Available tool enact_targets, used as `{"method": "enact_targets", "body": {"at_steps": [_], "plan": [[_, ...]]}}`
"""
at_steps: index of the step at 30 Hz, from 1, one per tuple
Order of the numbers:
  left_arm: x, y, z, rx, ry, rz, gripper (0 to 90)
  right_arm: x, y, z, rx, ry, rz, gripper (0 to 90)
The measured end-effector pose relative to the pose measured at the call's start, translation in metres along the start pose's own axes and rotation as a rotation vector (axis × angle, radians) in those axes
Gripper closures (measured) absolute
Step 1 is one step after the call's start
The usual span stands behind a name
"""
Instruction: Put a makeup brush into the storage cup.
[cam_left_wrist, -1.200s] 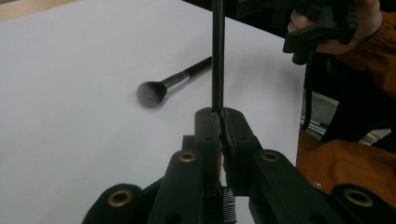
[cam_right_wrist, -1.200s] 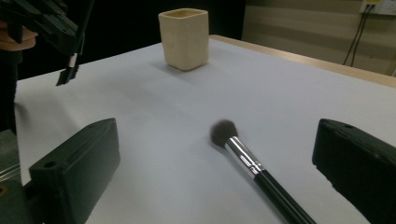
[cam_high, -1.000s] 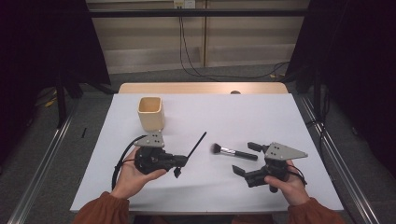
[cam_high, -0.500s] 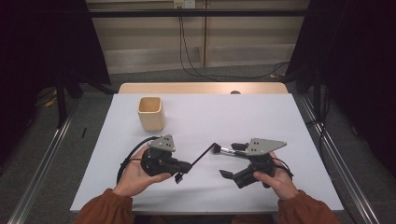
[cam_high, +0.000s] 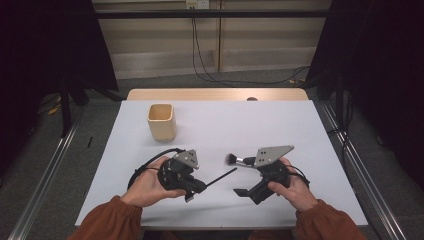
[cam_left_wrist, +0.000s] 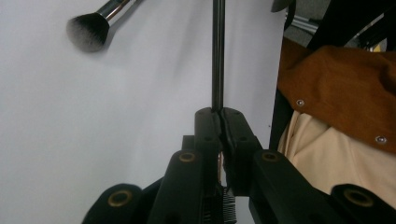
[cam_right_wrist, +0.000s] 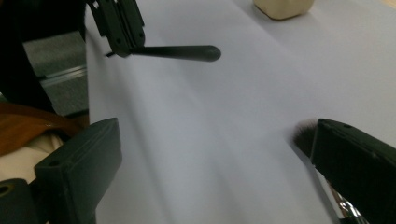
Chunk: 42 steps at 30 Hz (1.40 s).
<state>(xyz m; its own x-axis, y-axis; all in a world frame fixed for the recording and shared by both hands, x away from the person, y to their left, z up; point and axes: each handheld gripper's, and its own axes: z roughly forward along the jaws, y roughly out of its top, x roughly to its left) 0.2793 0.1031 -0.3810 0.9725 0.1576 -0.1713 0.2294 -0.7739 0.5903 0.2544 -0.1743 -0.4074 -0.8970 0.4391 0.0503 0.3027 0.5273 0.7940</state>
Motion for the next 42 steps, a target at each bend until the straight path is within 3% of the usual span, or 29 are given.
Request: {"method": "enact_targets", "body": {"at_steps": [9, 16, 21, 27, 31, 38, 42], "plan": [[0.004, 0.003, 0.000, 0.057, 0.014, -0.003, 85.6, -0.005, 0.011, 0.008, 0.098, 0.056, -0.012, 1.9], [0.005, 0.006, 0.007, 0.141, -0.009, 0.016, 85.6, -0.012, 0.020, 0.012, 0.196, 0.124, -0.019, 2.4], [0.005, 0.008, 0.008, 0.162, 0.008, 0.034, 85.6, -0.014, 0.019, 0.018, 0.229, 0.117, -0.026, 5.5], [0.005, 0.014, 0.009, 0.202, -0.003, 0.063, 85.6, -0.012, 0.021, 0.021, 0.255, 0.139, -0.056, 5.2], [0.006, 0.016, 0.011, 0.228, -0.022, 0.051, 85.6, -0.013, 0.024, 0.023, 0.279, 0.169, -0.081, 5.1], [0.010, 0.015, 0.014, 0.281, -0.025, 0.059, 85.6, -0.009, 0.028, 0.034, 0.360, 0.210, -0.119, 5.6], [0.010, 0.015, 0.014, 0.301, -0.032, 0.059, 85.6, -0.007, 0.030, 0.040, 0.428, 0.222, -0.117, 5.5]]}}
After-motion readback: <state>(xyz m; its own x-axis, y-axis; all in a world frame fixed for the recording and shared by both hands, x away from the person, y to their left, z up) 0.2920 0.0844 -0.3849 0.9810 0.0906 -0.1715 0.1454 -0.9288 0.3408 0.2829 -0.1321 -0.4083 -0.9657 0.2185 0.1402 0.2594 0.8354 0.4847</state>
